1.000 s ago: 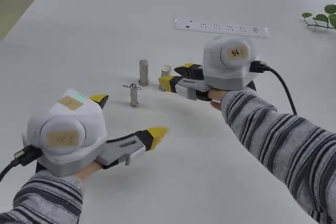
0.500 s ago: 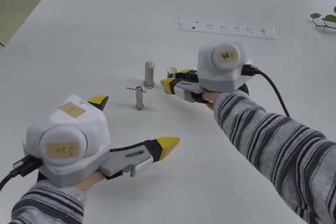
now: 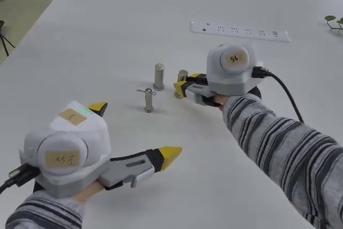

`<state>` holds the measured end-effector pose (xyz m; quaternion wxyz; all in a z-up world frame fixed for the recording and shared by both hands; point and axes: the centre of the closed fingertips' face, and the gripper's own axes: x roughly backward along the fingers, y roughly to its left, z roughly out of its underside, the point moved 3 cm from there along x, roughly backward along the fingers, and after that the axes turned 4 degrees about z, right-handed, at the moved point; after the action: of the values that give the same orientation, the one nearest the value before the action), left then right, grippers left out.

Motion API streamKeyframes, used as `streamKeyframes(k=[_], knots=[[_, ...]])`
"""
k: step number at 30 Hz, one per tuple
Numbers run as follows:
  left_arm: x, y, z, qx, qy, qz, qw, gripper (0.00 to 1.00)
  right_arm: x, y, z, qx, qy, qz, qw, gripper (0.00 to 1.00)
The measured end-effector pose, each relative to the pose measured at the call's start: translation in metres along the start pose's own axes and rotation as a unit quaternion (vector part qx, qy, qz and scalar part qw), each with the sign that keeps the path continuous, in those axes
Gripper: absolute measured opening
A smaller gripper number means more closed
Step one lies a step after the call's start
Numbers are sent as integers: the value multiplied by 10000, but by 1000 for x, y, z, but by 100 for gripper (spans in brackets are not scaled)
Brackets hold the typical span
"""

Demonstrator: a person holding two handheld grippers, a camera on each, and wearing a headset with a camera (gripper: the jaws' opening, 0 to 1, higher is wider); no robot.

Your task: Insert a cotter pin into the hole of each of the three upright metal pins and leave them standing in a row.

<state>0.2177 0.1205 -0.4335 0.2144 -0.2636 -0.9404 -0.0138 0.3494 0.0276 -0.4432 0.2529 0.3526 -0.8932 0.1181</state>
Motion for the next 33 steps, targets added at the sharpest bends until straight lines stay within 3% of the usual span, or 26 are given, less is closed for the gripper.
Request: streamKeyframes(k=[9, 22, 33], knots=[[4, -5, 1, -46, 37, 9, 10000, 99, 23, 7, -2, 127, -90, 54, 9999, 8], [13, -15, -1, -72, -48, 20, 10000, 96, 60, 25, 34, -10, 54, 148, 9999, 8], [15, -24, -1, -103, -62, 137, 9998, 95, 72, 38, 54, -155, 213, 281, 9993, 8]])
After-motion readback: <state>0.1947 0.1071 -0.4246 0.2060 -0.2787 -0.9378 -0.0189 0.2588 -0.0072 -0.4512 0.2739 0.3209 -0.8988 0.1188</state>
